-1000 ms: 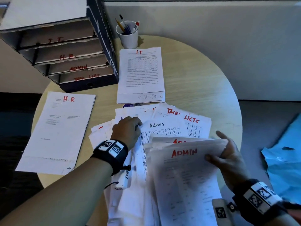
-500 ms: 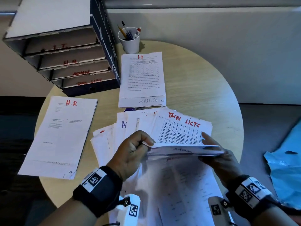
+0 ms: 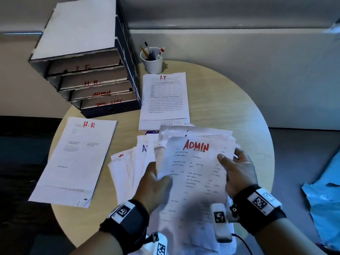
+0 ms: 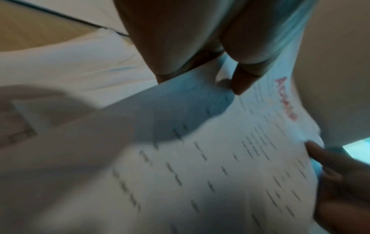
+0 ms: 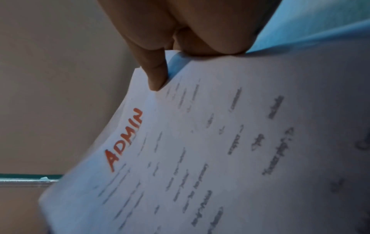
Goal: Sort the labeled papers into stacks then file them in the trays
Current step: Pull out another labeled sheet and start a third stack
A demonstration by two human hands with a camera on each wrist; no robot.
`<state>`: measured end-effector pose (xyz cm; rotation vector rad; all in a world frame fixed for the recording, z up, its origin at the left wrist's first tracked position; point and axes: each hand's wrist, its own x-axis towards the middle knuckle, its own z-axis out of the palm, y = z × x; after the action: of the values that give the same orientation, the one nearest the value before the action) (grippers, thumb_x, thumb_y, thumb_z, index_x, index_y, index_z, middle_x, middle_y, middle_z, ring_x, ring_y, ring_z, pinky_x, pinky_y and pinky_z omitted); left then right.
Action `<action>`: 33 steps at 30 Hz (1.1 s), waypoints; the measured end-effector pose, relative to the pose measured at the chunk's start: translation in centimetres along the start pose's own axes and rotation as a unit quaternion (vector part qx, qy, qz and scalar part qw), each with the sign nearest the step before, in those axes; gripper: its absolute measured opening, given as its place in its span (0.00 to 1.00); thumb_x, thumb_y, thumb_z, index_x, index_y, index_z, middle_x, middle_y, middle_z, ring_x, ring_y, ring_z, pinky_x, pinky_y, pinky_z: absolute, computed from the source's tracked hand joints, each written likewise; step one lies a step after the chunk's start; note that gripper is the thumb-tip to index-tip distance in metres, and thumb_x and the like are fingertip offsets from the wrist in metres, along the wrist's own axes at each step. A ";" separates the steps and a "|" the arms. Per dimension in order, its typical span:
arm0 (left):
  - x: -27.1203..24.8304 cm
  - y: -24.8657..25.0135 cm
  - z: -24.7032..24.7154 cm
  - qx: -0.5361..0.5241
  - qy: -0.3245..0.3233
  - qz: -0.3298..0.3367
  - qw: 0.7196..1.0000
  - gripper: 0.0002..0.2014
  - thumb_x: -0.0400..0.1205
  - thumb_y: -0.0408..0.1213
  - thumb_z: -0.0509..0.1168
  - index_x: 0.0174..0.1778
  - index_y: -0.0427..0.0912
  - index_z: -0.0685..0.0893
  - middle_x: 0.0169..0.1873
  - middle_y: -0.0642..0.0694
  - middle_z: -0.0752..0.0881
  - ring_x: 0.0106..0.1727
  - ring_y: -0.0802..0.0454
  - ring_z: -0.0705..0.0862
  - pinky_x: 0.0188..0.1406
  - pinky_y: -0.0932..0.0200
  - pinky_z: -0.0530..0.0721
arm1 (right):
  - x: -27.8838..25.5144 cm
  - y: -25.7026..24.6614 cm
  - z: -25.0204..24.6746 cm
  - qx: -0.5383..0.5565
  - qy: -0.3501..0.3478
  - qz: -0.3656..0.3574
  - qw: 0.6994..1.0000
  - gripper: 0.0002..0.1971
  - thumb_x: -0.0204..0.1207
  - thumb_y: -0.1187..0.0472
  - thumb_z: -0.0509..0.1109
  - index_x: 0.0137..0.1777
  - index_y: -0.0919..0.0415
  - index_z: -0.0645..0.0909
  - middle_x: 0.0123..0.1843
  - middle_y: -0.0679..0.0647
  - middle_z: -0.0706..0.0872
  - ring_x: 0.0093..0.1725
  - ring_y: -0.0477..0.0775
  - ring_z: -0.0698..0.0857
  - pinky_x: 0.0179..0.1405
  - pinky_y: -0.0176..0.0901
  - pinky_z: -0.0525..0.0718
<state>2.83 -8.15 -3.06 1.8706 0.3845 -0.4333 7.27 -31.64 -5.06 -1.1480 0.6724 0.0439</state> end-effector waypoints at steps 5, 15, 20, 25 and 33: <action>-1.0 1.3 -1.2 0.056 0.000 -0.012 0.998 0.06 0.82 0.37 0.63 0.40 0.49 0.74 0.35 0.53 0.78 0.36 0.56 0.77 0.33 0.62 0.76 | -0.3 -1.2 -0.1 0.037 -0.004 0.009 0.999 0.26 0.75 0.75 0.71 0.71 0.57 0.73 0.61 0.68 0.87 0.57 0.72 0.88 0.56 0.78 0.82; -2.9 11.5 -3.4 0.465 0.084 0.298 0.830 0.07 0.84 0.34 0.57 0.55 0.49 0.76 0.47 0.47 0.85 0.47 0.42 0.85 0.39 0.52 0.78 | -11.8 -9.1 6.9 -0.589 -0.144 -0.600 0.522 0.25 0.69 0.59 0.74 0.68 0.56 0.79 0.61 0.52 0.85 0.65 0.57 0.82 0.75 0.62 0.69; -4.4 15.4 -4.3 0.562 0.064 0.369 0.738 0.06 0.82 0.36 0.58 0.43 0.53 0.75 0.43 0.49 0.85 0.49 0.42 0.84 0.41 0.54 0.66 | -11.2 -10.6 9.0 -0.753 -0.146 -0.382 0.516 0.07 0.75 0.64 0.63 0.46 0.49 0.75 0.45 0.51 0.86 0.47 0.58 0.86 0.49 0.44 0.75; -2.7 13.5 -12.4 0.469 0.293 0.277 0.786 0.20 0.71 0.43 0.69 0.60 0.51 0.81 0.58 0.43 0.84 0.61 0.38 0.81 0.57 0.43 0.80 | -8.5 -12.1 6.4 -0.628 -0.144 -0.256 0.721 0.10 0.67 0.66 0.75 0.29 0.58 0.77 0.30 0.56 0.80 0.31 0.52 0.79 0.28 0.42 0.74; -2.9 11.8 -13.0 -0.204 -0.011 0.119 0.972 0.21 0.70 0.45 0.74 0.61 0.49 0.86 0.61 0.49 0.89 0.67 0.43 0.84 0.65 0.45 0.79 | -12.0 -13.4 7.6 -0.252 -0.196 -0.256 0.913 0.09 0.74 0.73 0.74 0.48 0.60 0.87 0.36 0.43 0.92 0.35 0.42 0.89 0.37 0.35 0.87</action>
<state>7.17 0.10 12.09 1.4859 0.2103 -0.1944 6.08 -27.36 13.95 -1.7258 -0.0245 0.0006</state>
